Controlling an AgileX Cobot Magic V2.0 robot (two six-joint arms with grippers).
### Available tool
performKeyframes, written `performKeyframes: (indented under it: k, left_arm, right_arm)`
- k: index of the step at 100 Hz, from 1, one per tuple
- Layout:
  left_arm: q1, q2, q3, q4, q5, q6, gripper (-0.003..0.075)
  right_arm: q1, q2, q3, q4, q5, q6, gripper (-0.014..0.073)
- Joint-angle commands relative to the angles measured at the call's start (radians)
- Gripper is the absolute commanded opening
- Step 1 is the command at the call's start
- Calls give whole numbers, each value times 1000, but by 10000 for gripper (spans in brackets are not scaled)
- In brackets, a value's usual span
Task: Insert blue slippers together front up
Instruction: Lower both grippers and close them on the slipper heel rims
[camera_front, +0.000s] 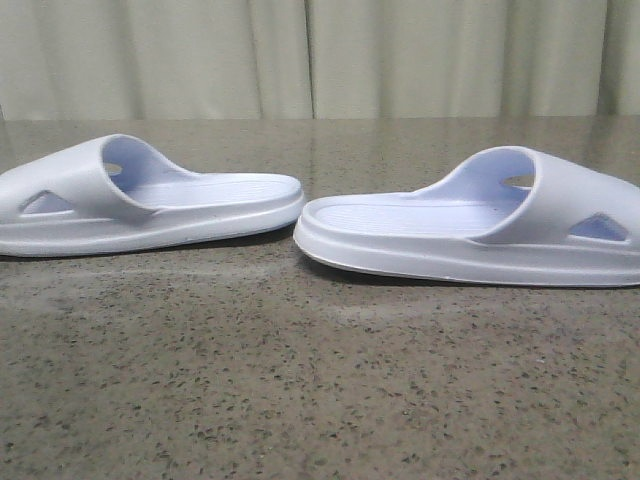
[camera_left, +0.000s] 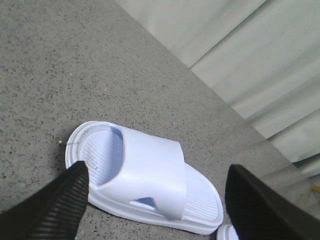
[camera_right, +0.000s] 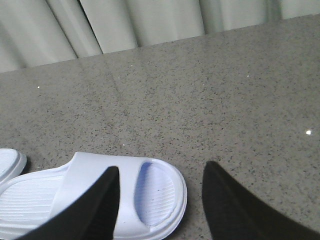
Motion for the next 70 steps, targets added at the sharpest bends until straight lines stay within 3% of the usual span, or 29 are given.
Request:
performKeyframes:
  k: [1,70]
  left_arm:
    - [5,53,-37,-58,-63,-7,494]
    - [5,371,-37,-184,-150,-7,435]
  right_arm:
    - [-3,13,-38,8,-82,-4,319]
    - [-3,13,-38,13,-82,-4,319]
